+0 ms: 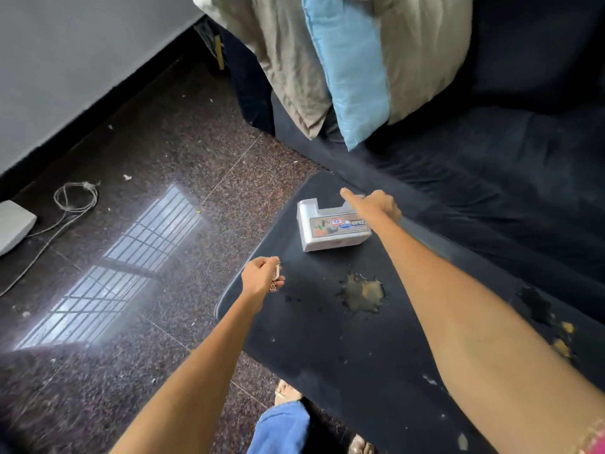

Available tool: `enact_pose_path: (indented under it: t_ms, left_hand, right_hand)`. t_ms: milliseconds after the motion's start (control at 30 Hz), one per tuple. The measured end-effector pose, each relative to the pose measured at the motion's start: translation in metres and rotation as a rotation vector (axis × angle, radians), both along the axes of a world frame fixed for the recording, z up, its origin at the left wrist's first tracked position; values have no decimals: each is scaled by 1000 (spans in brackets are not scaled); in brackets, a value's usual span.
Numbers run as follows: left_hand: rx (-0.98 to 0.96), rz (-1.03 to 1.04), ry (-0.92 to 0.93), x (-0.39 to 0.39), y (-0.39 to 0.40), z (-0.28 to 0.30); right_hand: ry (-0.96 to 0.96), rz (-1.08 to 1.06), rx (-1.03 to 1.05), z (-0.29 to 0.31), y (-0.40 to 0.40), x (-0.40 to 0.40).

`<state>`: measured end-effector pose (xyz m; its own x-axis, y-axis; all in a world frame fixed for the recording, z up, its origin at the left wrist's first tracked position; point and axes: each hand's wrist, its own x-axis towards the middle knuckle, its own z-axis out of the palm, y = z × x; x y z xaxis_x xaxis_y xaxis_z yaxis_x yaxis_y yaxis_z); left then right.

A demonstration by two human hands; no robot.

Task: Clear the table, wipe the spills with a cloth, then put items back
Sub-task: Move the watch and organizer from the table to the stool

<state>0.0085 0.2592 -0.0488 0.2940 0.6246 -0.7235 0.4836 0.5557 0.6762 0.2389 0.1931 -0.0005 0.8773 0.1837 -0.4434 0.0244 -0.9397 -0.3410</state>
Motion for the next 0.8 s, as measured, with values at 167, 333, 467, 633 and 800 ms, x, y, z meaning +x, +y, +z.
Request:
enact_pose_path:
  t_ms: [167, 333, 467, 633, 800]
  left_hand:
    - [-57, 19, 23, 0, 7, -8]
    - [-62, 37, 20, 6, 9, -4]
    - [-57, 24, 9, 15, 2, -5]
    - [-30, -49, 2, 19, -10, -1]
    - [-12, -51, -33, 18, -29, 15]
  right_hand:
    - [-29, 81, -77, -2, 7, -10]
    - [-175, 37, 298, -11, -22, -27]
    - [-162, 26, 378, -35, -52, -43]
    - [-192, -58, 366, -45, -69, -57]
    - [-246, -152, 427, -34, -103, -65]
